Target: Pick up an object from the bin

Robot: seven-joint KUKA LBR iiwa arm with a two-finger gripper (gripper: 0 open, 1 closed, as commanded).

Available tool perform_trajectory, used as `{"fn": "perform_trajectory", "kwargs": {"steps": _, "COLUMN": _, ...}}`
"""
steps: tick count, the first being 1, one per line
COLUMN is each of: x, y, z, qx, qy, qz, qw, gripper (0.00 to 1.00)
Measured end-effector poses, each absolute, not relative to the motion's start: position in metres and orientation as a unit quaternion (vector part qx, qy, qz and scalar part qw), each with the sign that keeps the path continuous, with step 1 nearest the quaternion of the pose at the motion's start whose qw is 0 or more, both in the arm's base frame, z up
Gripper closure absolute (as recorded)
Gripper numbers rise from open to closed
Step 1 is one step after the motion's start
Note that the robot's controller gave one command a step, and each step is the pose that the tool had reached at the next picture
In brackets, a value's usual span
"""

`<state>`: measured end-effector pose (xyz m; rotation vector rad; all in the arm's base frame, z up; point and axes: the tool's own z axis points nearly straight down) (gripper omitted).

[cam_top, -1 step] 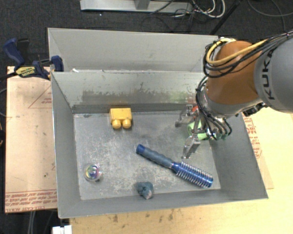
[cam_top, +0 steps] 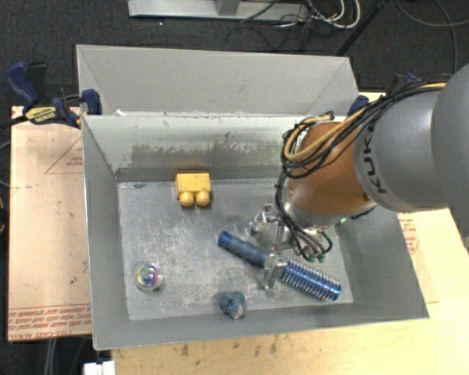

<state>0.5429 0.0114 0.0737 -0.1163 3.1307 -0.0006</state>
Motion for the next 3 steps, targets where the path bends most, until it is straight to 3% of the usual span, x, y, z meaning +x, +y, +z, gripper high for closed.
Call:
{"fn": "perform_trajectory", "kwargs": {"steps": 1, "x": 0.546, "y": 0.012, "z": 0.078, "qx": -0.037, "qy": 0.999, "qz": 0.001, "qw": 0.009, "gripper": 1.00}}
{"fn": "perform_trajectory", "kwargs": {"steps": 2, "x": 0.547, "y": 0.010, "z": 0.180, "qx": -0.047, "qy": 0.999, "qz": 0.000, "qw": 0.005, "gripper": 1.00}}
{"fn": "perform_trajectory", "kwargs": {"steps": 3, "x": 0.545, "y": 0.013, "z": 0.256, "qx": -0.043, "qy": 0.999, "qz": 0.000, "qw": 0.005, "gripper": 1.00}}
